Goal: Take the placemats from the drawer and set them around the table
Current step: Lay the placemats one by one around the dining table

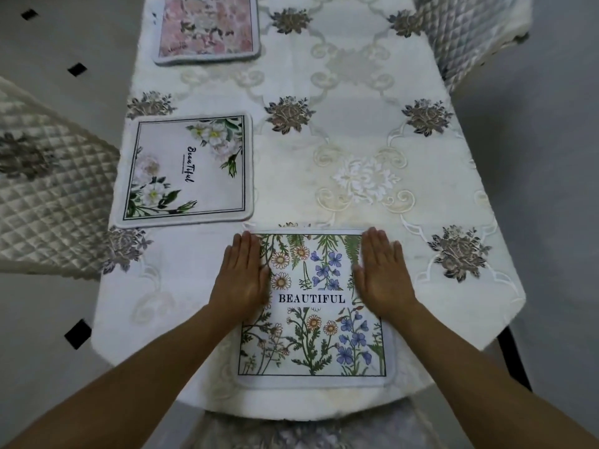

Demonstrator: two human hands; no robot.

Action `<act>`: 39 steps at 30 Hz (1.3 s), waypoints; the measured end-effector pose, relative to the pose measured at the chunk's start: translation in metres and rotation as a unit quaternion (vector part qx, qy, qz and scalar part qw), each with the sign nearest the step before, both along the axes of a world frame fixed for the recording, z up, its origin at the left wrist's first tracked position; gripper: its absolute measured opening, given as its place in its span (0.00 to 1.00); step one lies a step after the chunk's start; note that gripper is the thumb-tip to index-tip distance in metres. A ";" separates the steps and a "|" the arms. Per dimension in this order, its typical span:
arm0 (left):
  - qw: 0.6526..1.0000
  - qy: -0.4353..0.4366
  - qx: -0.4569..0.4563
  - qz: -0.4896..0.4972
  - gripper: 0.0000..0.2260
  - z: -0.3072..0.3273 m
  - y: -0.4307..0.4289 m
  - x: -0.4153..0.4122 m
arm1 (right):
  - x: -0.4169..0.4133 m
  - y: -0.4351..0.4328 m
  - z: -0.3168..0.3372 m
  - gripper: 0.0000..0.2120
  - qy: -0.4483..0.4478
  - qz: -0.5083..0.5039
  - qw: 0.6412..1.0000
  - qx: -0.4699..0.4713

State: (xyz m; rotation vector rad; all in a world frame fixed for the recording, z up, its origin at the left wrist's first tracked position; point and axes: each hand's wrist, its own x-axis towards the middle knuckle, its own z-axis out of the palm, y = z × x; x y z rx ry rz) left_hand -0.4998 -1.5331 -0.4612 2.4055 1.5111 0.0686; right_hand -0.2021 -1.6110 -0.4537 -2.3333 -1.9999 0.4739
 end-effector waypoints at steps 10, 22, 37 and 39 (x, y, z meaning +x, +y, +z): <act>0.998 0.054 -0.019 -0.029 0.27 0.010 -0.128 -0.042 | -0.064 -0.160 0.023 0.30 -0.013 -0.069 0.993 -0.092; 0.994 -0.009 0.092 -0.054 0.09 0.173 -0.061 -0.057 | -0.110 -0.060 0.195 0.08 -0.007 -0.017 1.000 -0.013; 0.969 -0.004 0.142 0.204 0.09 0.249 -0.116 -0.322 | -0.372 0.011 0.260 0.11 0.032 0.255 0.963 0.082; 0.964 0.003 0.134 0.230 0.10 0.249 -0.115 -0.369 | -0.424 0.029 0.264 0.09 0.029 0.283 0.954 0.091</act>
